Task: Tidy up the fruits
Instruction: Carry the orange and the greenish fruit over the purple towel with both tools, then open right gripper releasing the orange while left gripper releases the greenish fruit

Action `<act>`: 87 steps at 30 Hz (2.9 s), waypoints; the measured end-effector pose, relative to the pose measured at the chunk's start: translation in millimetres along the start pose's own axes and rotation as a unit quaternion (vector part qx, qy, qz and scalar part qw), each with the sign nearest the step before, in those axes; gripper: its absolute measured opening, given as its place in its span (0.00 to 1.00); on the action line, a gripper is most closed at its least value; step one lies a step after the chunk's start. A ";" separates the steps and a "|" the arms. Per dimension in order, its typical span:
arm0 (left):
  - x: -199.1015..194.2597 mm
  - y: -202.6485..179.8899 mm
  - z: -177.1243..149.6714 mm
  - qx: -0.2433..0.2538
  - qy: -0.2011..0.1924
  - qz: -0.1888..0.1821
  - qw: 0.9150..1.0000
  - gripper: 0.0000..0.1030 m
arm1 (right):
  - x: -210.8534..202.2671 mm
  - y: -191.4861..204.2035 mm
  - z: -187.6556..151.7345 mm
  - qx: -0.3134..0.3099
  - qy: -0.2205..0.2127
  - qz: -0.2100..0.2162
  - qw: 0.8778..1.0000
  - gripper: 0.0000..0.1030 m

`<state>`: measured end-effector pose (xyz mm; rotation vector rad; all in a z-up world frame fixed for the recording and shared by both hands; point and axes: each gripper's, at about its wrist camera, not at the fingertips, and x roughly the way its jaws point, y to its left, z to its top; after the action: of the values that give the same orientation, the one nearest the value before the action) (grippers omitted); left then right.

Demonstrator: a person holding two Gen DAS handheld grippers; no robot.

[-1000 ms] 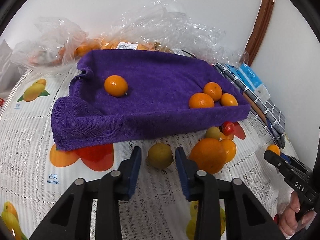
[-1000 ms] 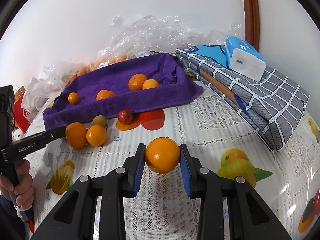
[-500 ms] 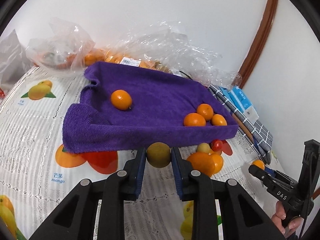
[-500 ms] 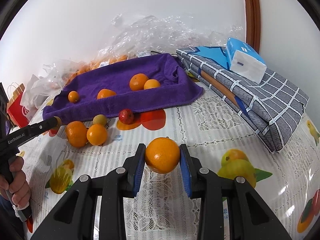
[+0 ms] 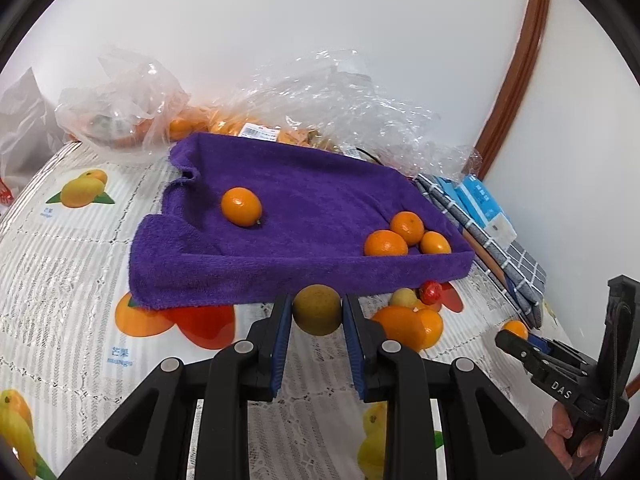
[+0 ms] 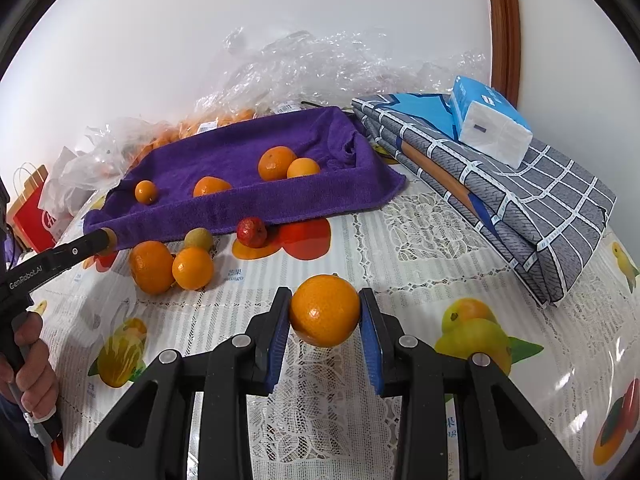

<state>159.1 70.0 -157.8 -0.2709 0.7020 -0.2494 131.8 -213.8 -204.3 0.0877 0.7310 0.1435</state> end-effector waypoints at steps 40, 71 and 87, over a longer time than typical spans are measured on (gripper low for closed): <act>1.1 23.9 92.2 -0.026 -0.096 0.044 0.994 0.24 | 27.8 41.5 134.5 -0.023 -0.075 0.058 0.995 0.33; 57.0 37.1 59.0 -0.070 0.006 0.061 0.996 0.24 | 101.6 47.1 102.6 -0.037 0.024 0.093 0.995 0.33; 55.1 41.1 60.5 -0.081 0.001 0.060 0.995 0.25 | 87.0 49.7 99.7 -0.051 -0.006 0.057 0.997 0.47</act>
<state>245.3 100.8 -160.0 -0.3810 0.7386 -0.0776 257.6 -153.8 -181.3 0.0321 0.7053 0.2879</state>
